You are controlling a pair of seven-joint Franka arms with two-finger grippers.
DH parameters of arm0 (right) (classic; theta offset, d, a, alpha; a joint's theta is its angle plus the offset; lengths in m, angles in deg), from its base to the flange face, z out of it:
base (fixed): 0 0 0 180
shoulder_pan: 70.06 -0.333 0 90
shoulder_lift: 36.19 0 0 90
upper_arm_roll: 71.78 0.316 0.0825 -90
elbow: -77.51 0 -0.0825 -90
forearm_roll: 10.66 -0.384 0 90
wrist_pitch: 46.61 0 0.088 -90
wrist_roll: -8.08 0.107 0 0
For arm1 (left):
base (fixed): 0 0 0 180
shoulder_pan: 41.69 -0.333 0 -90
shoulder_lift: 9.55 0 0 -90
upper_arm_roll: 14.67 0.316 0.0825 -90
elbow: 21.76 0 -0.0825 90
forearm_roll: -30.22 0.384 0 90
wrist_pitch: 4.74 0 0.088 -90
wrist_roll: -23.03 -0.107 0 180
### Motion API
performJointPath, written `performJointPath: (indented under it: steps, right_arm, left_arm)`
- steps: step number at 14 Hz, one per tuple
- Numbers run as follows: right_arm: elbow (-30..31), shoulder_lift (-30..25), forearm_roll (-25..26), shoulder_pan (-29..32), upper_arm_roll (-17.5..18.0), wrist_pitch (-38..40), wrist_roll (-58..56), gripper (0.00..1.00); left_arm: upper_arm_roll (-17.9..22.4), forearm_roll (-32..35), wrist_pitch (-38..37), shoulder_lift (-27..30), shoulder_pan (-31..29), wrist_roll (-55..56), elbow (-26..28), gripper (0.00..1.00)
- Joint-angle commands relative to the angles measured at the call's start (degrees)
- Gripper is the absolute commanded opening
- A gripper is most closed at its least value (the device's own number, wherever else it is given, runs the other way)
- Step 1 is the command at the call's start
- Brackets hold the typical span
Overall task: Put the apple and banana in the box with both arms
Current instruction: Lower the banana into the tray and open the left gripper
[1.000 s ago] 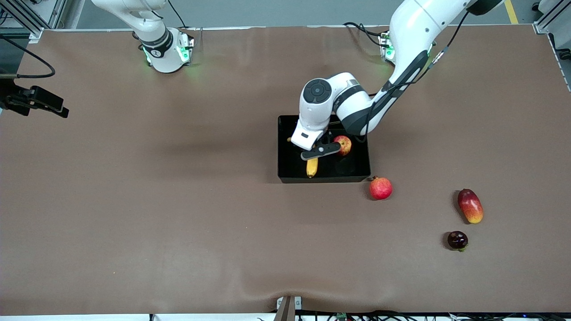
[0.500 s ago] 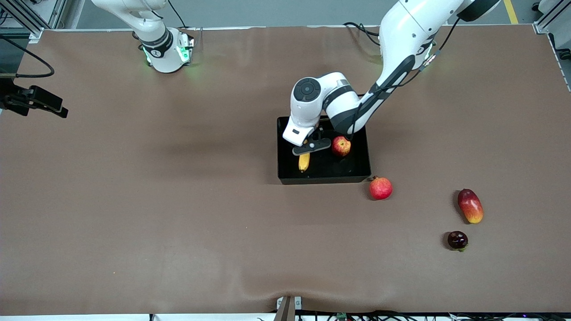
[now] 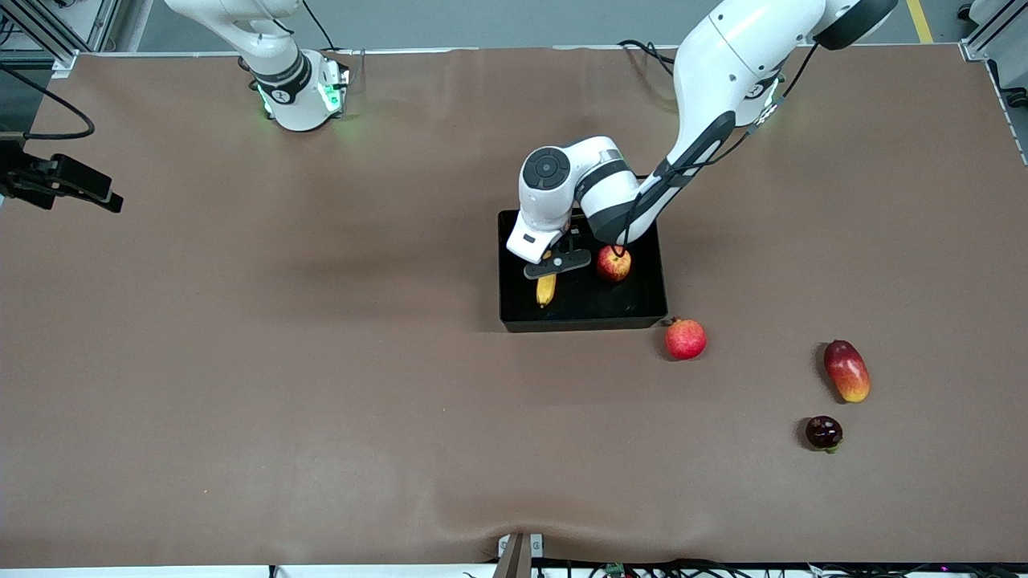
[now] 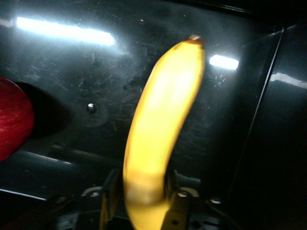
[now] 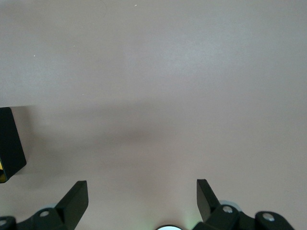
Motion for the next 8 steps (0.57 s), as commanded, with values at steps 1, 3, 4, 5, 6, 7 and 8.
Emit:
performJointPath:
  steps: [1, 3, 4, 5, 6, 7, 8]
  right_arm:
    - [-1.06, 0.54, -0.77, 0.57, 0.12, 0.47, 0.09, 1.00]
    - [-1.06, 0.54, -0.69, 0.66, 0.12, 0.38, 0.09, 1.00]
    - [-1.06, 0.54, -0.60, 0.66, 0.12, 0.47, 0.00, 1.00]
    - [-1.06, 0.54, -0.94, 0.66, 0.12, 0.64, 0.18, 1.00]
    - [-0.80, 0.72, -1.12, 0.66, 0.12, 0.64, 0.18, 1.00]
    - [-0.80, 0.81, -1.12, 0.57, 0.12, 0.29, 0.18, 1.00]
    - [-0.89, 0.81, -1.56, 0.74, 0.21, 0.12, 0.18, 1.00]
  left_arm:
    - [0.24, 1.94, -0.96, 0.53, 0.23, 1.75, -1.43, 1.00]
    - [0.24, 2.02, -6.55, 0.62, 0.14, 1.40, -5.98, 1.00]
    - [0.24, 2.02, -11.64, 0.62, 0.05, 0.96, -9.66, 1.00]
    - [0.15, 2.02, -16.82, 0.97, -0.21, -0.87, -13.35, 1.00]
    - [0.24, 1.68, -20.01, 1.58, -0.91, -4.46, -16.00, 1.00]
    - [0.24, 1.06, -21.52, 2.37, -2.40, -9.02, -17.68, 1.00]
    - [0.06, 0.88, -22.23, 2.90, -5.02, -13.59, -18.65, 1.00]
